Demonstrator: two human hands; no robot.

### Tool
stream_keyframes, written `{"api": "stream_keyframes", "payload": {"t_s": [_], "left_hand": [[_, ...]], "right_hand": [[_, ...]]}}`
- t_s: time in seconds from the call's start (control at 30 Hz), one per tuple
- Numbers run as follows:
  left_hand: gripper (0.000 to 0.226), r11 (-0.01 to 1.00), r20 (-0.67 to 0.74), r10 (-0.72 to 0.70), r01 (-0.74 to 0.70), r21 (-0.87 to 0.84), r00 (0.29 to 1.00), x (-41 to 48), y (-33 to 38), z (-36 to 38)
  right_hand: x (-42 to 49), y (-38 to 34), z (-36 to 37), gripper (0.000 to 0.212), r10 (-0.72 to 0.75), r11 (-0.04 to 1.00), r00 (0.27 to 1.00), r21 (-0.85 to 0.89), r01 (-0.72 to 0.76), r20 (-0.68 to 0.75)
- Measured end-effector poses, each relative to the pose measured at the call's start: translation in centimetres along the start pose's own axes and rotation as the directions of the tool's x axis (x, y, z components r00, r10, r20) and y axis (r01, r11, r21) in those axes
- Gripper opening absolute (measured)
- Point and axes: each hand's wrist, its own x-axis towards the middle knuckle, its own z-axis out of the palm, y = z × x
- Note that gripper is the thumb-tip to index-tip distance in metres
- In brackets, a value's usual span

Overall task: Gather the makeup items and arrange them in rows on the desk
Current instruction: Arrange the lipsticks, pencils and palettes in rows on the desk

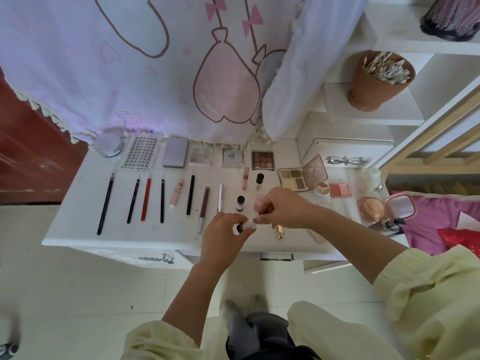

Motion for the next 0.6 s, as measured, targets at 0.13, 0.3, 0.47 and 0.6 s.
{"api": "stream_keyframes", "payload": {"t_s": [0.13, 0.3, 0.47, 0.6], "left_hand": [[0.026, 1.0, -0.029, -0.017, 0.017, -0.007, 0.999, 0.0, -0.1, 0.0], [0.025, 1.0, -0.043, 0.002, -0.001, 0.016, 0.999, 0.2, -0.6, 0.3], [0.021, 1.0, -0.076, 0.001, 0.001, 0.025, 0.997, 0.3, -1.0, 0.4], [0.021, 0.997, -0.061, -0.075, 0.074, -0.022, 0.995, 0.1, -1.4, 0.5]], "right_hand": [[-0.1, -0.3, -0.2, 0.036, -0.019, 0.991, 1.0, -0.132, 0.018, -0.003], [-0.3, -0.3, 0.3, 0.023, -0.041, 0.913, 0.999, -0.406, 0.03, -0.02], [-0.8, 0.0, 0.1, 0.019, -0.088, 0.913, 0.993, -0.405, 0.047, -0.083], [-0.7, 1.3, 0.4, 0.021, -0.046, 0.978, 0.986, -0.209, 0.011, -0.163]]}}
